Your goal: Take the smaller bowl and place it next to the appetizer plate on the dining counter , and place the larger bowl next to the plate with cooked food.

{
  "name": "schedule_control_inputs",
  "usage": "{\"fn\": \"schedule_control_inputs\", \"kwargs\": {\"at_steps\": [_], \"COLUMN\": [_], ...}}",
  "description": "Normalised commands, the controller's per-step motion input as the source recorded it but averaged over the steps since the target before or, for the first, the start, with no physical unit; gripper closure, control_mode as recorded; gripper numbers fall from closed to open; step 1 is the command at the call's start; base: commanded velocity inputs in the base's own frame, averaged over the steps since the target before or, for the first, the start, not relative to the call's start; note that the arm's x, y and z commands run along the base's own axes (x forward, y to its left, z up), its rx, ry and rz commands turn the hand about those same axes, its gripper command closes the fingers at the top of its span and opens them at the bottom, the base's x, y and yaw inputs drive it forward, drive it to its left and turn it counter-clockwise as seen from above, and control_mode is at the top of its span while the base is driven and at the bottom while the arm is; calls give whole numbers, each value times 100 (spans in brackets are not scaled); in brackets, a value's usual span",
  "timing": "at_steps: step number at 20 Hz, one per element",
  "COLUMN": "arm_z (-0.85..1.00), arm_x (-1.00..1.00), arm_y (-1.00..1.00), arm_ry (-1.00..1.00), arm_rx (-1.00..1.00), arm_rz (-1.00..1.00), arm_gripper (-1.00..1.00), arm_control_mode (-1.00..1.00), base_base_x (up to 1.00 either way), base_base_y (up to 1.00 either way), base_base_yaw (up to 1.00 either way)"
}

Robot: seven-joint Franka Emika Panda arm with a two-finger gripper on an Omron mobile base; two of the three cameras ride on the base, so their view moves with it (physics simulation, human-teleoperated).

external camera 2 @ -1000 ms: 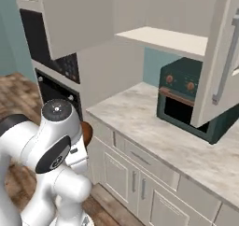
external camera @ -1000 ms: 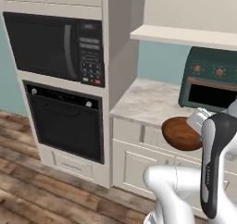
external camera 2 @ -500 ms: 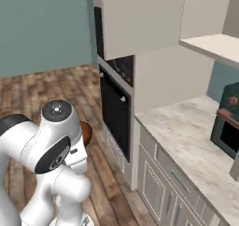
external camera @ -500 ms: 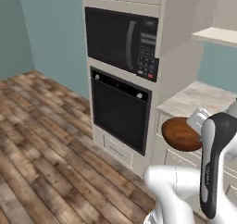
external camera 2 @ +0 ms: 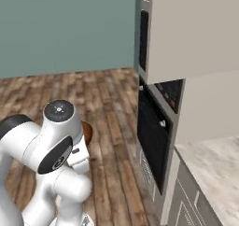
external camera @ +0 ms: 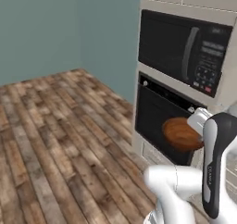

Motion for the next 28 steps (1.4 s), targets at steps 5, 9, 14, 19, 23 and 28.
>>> {"fn": "schedule_control_inputs", "kwargs": {"at_steps": [5, 9, 14, 19, 23, 28], "arm_z": [0, 0, 0, 0, 0, 0], "arm_x": [0, 0, 0, 0, 0, 0], "arm_y": [0, 0, 0, 0, 0, 0], "arm_ry": [0, 0, 0, 0, 0, 0], "arm_rx": [0, 0, 0, 0, 0, 0], "arm_rz": [0, 0, 0, 0, 0, 0], "arm_gripper": [100, 100, 100, 100, 100, 100], "arm_control_mode": [100, 100, 100, 100, 100, 100], "base_base_x": [100, 100, 100, 100, 100, 100], "base_base_y": [55, 50, 44, 41, 33, 19], "base_base_yaw": [24, 21, 25, 29, 29, 38]}}
